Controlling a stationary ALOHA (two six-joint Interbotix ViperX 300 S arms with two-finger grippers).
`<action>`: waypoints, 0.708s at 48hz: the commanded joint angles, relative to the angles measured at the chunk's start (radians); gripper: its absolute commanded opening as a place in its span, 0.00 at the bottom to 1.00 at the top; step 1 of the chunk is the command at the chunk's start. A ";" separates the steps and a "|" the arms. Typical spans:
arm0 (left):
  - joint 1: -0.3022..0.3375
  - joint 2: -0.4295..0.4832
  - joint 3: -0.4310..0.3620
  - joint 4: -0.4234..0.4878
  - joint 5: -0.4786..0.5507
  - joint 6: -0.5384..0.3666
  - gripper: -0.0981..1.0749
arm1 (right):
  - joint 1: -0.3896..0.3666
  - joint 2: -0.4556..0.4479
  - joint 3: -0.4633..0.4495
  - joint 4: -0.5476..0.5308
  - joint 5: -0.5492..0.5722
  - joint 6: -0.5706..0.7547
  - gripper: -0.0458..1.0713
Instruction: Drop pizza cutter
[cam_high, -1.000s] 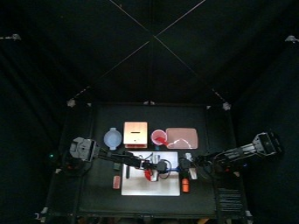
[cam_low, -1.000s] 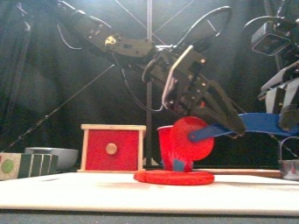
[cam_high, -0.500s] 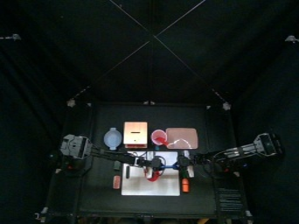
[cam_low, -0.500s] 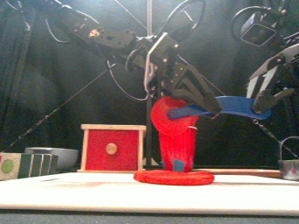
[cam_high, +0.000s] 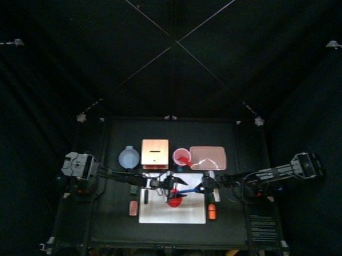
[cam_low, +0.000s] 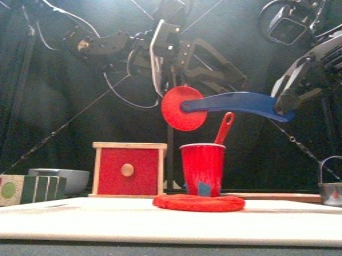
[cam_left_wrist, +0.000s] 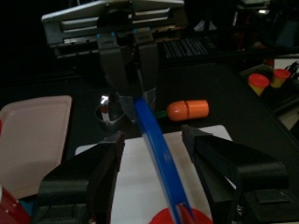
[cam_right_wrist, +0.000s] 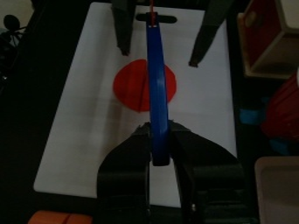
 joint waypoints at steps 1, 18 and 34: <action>-0.012 -0.035 0.012 0.006 -0.052 0.002 0.84 | -0.011 -0.012 -0.021 0.020 -0.008 0.002 0.37; -0.021 -0.103 0.100 -0.018 -0.097 0.002 0.84 | -0.037 -0.018 -0.003 0.268 0.031 0.132 0.38; -0.002 -0.143 0.196 -0.110 -0.173 0.202 0.83 | -0.032 -0.020 0.051 0.322 0.067 0.565 0.38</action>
